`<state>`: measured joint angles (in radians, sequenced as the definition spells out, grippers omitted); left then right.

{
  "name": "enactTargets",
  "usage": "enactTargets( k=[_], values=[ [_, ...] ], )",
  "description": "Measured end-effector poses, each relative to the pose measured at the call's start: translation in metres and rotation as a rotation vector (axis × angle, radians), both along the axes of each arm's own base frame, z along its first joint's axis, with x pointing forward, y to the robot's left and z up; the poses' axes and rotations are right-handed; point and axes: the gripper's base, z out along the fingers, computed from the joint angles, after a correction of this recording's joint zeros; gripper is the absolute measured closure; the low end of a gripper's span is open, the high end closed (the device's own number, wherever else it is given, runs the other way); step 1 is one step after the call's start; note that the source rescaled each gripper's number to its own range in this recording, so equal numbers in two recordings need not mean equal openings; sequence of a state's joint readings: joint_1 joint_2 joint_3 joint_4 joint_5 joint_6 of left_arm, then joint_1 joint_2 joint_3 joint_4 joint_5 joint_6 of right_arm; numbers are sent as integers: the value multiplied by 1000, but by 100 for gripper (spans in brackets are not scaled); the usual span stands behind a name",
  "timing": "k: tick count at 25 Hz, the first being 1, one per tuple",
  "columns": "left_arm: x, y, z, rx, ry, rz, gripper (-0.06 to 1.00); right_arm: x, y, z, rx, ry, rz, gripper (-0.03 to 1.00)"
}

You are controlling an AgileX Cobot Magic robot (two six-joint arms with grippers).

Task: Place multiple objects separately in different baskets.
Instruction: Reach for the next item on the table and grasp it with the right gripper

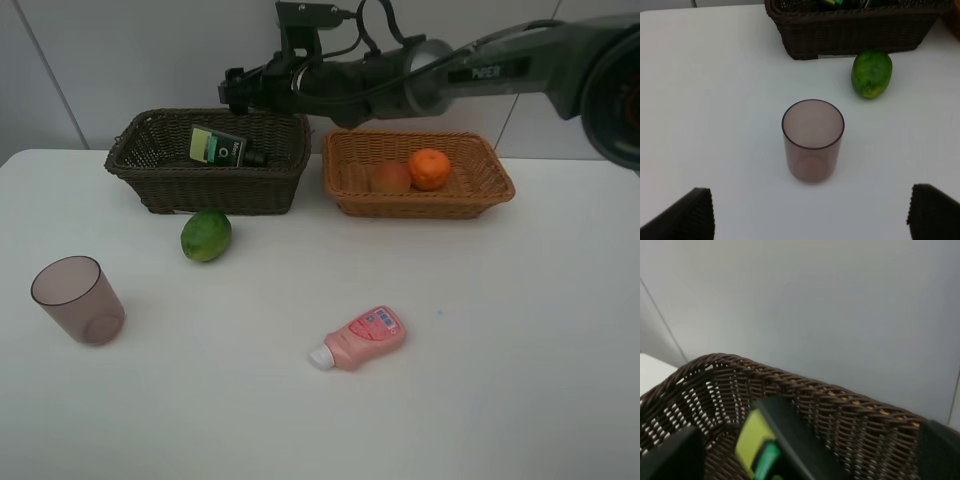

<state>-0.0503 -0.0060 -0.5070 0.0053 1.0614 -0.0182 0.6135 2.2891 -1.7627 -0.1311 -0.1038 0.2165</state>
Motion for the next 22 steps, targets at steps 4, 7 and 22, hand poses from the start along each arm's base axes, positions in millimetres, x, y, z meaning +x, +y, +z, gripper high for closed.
enactTargets(
  k=[4,7,22],
  values=[
    [0,0,0,0,0,0,-6,-9,-9,25,-91,63,-12,16],
    [0,0,0,0,0,0,-6,-19,-20,40,-219,137,-18,16],
    [0,0,0,0,0,0,-6,-80,-65,53,-1002,468,475,16]
  ],
)
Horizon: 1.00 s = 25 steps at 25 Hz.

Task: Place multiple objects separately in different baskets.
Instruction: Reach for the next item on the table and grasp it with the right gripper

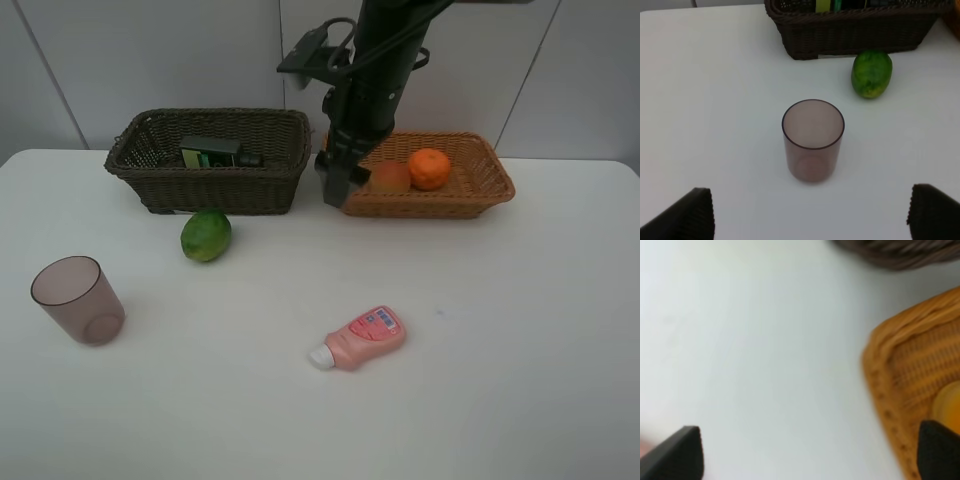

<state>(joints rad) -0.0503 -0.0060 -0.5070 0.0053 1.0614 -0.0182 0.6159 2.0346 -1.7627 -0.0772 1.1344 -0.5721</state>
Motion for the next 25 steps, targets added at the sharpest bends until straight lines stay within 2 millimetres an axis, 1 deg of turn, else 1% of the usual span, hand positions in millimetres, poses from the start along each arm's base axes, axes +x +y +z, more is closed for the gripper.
enactTargets(
  k=[3,5,8,12,15,16,22,25],
  values=[
    [0,0,0,0,0,0,-6,-10,2,3,-29,47,54,17],
    [0,0,0,0,0,0,-6,-16,3,7,-31,47,85,17],
    [0,0,0,0,0,0,-6,-29,-2,4,-45,46,173,17],
    [0,0,0,0,0,0,-6,-51,-16,-18,-93,74,347,17],
    [0,0,0,0,0,0,-6,-66,-26,-32,-114,87,457,17],
    [0,0,0,0,0,0,-6,-70,-29,-40,-124,93,490,17],
    [0,0,0,0,0,0,-6,-88,-39,-74,-160,114,648,17],
    [0,0,0,0,0,0,-6,-94,-43,-86,-170,114,707,17]
  ],
)
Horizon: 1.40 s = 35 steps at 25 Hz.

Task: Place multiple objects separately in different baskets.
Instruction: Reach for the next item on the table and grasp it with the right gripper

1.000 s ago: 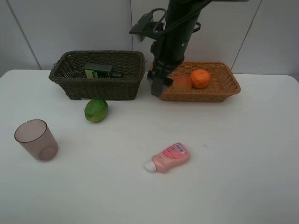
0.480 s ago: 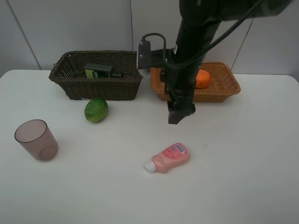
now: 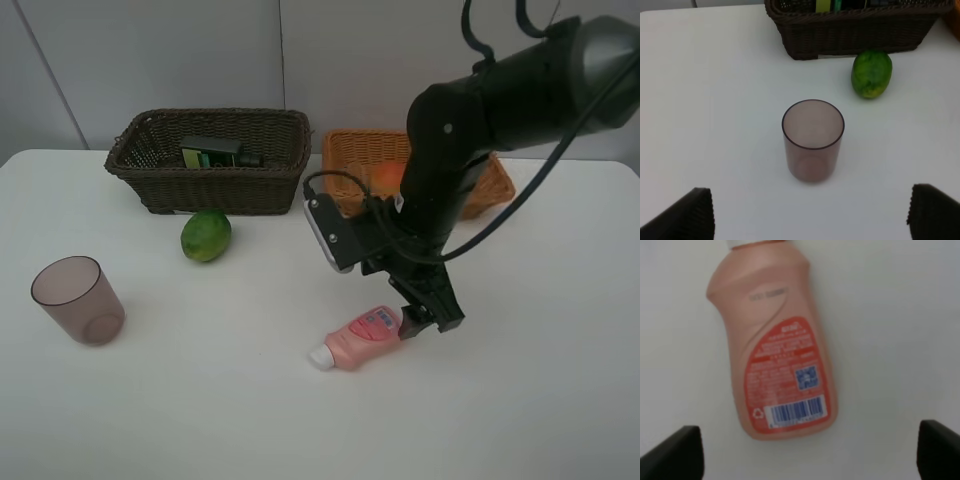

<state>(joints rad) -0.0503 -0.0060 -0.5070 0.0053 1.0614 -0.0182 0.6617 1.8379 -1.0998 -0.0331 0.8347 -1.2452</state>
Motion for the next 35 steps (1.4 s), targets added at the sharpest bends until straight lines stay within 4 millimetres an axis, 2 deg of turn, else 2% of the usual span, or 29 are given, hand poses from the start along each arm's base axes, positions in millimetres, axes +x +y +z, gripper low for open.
enactTargets(
  k=[7,19,35],
  values=[
    [0,0,0,0,0,0,-6,-7,-5,-16,12,-30,107,17],
    [0,0,0,0,0,0,-6,-5,2,-32,21,-38,123,17],
    [0,0,0,0,0,0,-6,-3,1,-54,-15,-10,139,18]
  ],
)
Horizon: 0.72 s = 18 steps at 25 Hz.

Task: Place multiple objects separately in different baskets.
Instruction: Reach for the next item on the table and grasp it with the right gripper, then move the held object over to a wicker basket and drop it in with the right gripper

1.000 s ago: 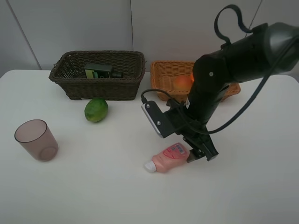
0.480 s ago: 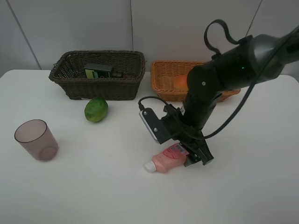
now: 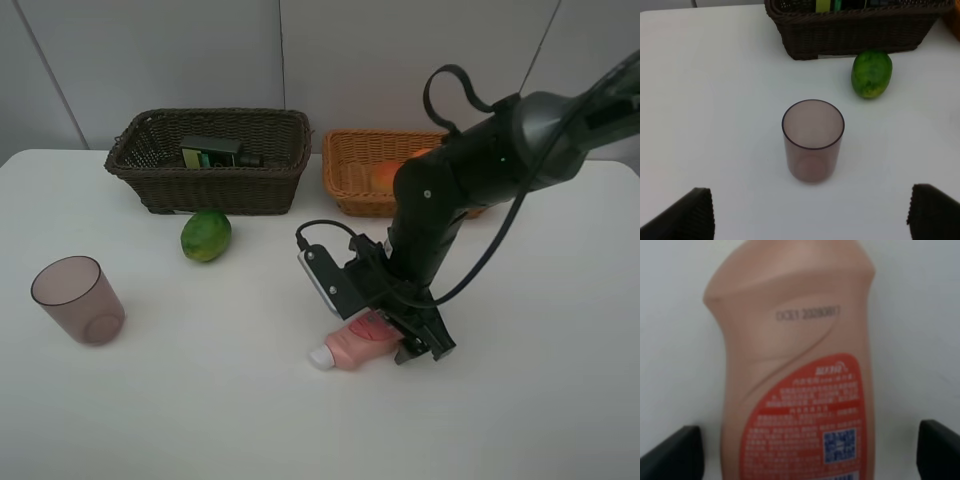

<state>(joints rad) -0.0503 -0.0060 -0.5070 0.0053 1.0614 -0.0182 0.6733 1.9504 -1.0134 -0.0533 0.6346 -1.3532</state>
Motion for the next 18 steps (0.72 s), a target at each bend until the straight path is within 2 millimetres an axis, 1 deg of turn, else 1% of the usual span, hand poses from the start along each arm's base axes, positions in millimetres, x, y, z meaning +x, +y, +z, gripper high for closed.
enactTargets(
  k=[1,2,3,4,5,6,7,18],
  values=[
    [0,0,0,0,0,0,-6,0,0,-2,-4,3,1,21],
    [0,0,0,0,0,0,-6,0,0,-3,-6,5,2,27],
    [0,0,0,0,0,0,-6,0,0,-4,-8,6,4,37],
    [0,0,0,0,0,0,-6,-1,1,-4,-8,6,6,49],
    [0,0,0,0,0,0,-6,-1,2,-5,-10,9,10,68],
    [0,0,0,0,0,0,-6,-2,3,-5,-9,7,13,90],
    [0,0,0,0,0,0,-6,-3,4,-5,-8,7,18,97],
    [0,0,0,0,0,0,-6,-4,6,-5,-5,3,26,97]
  ],
)
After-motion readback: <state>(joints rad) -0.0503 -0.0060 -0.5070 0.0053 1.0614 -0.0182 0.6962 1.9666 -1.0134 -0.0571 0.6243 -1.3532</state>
